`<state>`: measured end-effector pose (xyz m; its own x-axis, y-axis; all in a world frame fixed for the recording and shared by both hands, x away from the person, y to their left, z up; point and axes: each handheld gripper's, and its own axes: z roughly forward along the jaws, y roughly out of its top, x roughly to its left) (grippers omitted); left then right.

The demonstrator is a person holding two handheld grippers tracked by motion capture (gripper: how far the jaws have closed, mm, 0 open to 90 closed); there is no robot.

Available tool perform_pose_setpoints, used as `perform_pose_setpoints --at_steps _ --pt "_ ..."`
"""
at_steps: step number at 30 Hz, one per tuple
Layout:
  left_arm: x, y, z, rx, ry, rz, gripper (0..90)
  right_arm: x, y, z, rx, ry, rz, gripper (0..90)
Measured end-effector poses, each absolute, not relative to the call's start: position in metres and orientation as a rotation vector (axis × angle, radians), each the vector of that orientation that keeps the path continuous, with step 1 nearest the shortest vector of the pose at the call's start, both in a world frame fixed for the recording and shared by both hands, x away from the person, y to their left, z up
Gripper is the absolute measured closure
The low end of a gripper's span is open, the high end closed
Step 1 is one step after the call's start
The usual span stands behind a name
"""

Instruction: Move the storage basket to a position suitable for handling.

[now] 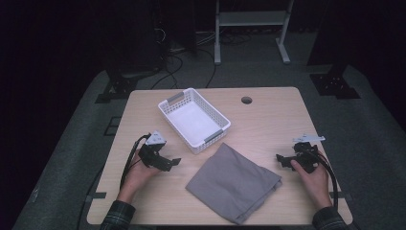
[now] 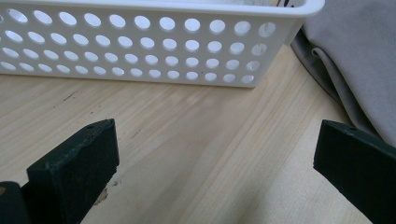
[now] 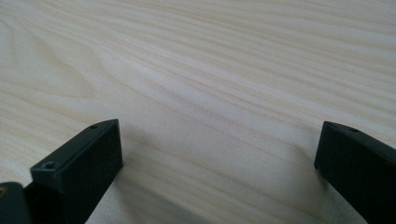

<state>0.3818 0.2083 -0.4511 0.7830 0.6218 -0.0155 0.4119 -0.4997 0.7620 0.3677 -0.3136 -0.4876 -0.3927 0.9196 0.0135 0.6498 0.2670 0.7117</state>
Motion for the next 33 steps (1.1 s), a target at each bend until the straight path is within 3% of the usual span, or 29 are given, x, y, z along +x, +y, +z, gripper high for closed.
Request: perform_pose_setpoints --at_steps 33 --pt "0.427 0.199 -0.422 2.116 0.768 0.355 0.0 0.368 -0.314 -0.488 1.421 2.139 0.905 0.0"
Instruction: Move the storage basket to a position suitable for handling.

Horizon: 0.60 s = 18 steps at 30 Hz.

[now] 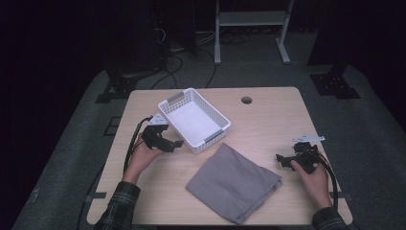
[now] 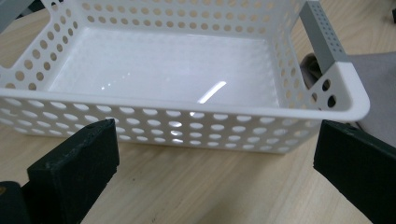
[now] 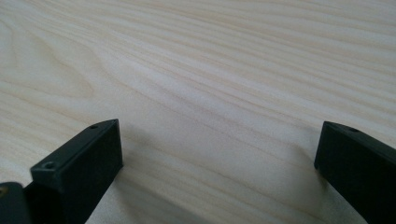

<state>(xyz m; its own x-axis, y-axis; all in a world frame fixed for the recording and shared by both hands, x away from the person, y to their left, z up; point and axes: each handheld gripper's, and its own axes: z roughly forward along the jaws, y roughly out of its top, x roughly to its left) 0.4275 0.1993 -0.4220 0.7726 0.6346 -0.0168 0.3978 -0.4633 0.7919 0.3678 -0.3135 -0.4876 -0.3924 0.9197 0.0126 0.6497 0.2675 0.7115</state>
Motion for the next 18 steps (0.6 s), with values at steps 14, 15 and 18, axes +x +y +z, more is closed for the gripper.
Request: perform_pose_setpoints --at_steps 14,15,18 --pt "0.443 0.178 -0.426 2.132 0.741 0.353 0.0 0.368 -0.313 -0.488 1.423 2.138 0.904 0.0" --pt "0.443 0.177 -0.426 2.129 0.736 0.357 0.0 0.368 -0.313 -0.488 1.424 2.136 0.903 0.0" --pt "0.445 0.171 -0.428 2.111 0.727 0.358 0.0 0.367 -0.313 -0.488 1.426 2.135 0.903 0.0"
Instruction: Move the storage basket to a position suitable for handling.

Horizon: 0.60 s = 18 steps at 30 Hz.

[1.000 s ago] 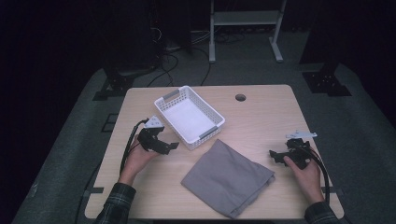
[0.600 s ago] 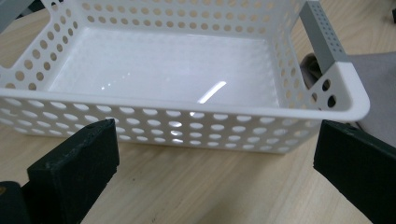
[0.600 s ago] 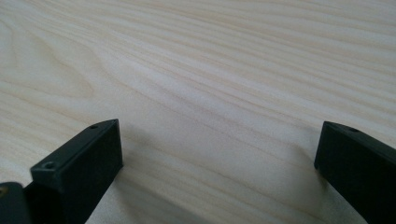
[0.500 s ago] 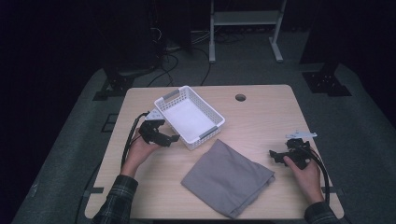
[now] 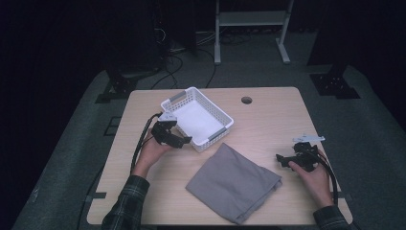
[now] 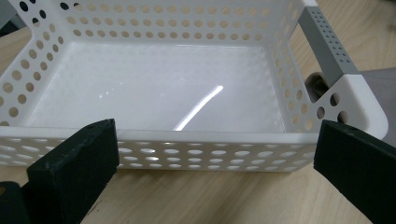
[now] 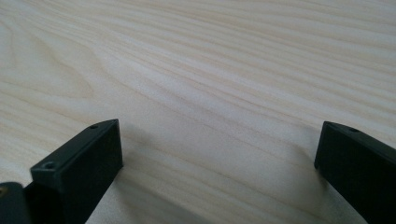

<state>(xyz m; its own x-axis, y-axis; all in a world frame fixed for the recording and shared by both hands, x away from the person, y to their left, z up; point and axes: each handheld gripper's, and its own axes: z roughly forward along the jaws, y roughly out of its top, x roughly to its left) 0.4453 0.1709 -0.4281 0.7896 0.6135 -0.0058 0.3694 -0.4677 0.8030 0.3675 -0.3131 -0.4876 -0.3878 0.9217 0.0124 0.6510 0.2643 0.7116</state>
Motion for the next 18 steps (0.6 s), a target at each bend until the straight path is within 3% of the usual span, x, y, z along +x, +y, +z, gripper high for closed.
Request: perform_pose_setpoints --at_steps 18 --pt "0.463 0.131 -0.428 2.124 0.679 0.329 0.0 0.366 -0.312 -0.488 1.438 2.124 0.9 0.0"
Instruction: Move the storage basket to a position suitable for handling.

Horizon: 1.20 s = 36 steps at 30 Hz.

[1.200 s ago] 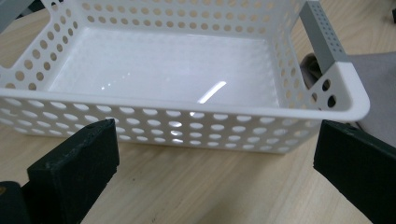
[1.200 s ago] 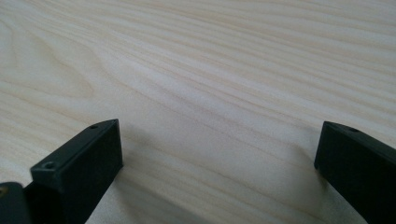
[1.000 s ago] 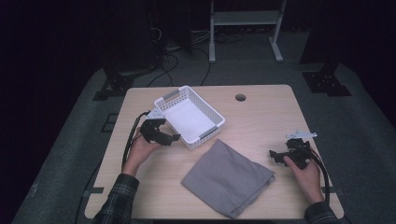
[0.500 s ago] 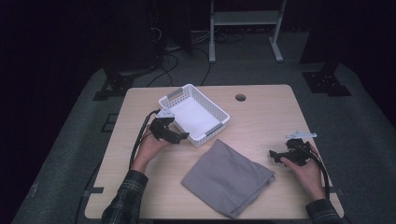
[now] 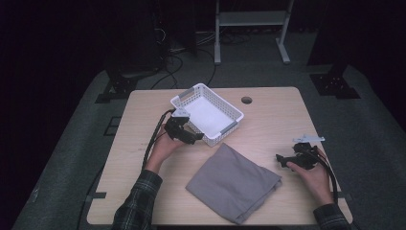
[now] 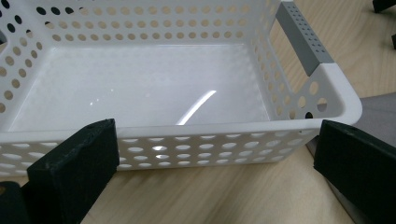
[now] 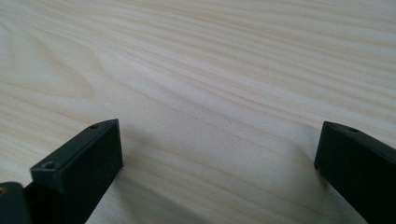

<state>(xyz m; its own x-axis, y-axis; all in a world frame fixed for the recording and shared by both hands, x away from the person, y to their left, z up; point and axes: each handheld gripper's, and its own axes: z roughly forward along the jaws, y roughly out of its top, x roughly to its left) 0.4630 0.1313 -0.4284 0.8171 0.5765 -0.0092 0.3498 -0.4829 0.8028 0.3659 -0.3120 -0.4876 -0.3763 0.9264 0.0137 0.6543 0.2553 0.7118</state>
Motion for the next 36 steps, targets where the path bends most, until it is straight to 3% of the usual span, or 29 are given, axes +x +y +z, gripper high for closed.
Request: perform_pose_setpoints --at_steps 7,9,11,14,36 --pt "0.463 0.128 -0.426 2.149 0.688 0.306 0.0 0.366 -0.312 -0.488 1.438 2.124 0.9 0.1" --pt "0.459 0.133 -0.426 2.154 0.682 0.314 0.0 0.366 -0.312 -0.487 1.434 2.124 0.9 4.0" --pt "0.454 0.138 -0.426 2.151 0.691 0.318 0.0 0.365 -0.312 -0.484 1.44 2.096 0.904 15.8" --pt "0.445 0.149 -0.428 2.147 0.711 0.314 0.0 0.366 -0.31 -0.478 1.449 2.086 0.911 21.5" --pt "0.383 0.195 -0.462 2.192 0.798 0.304 0.0 0.39 -0.266 -0.433 1.313 2.194 1.054 28.2"
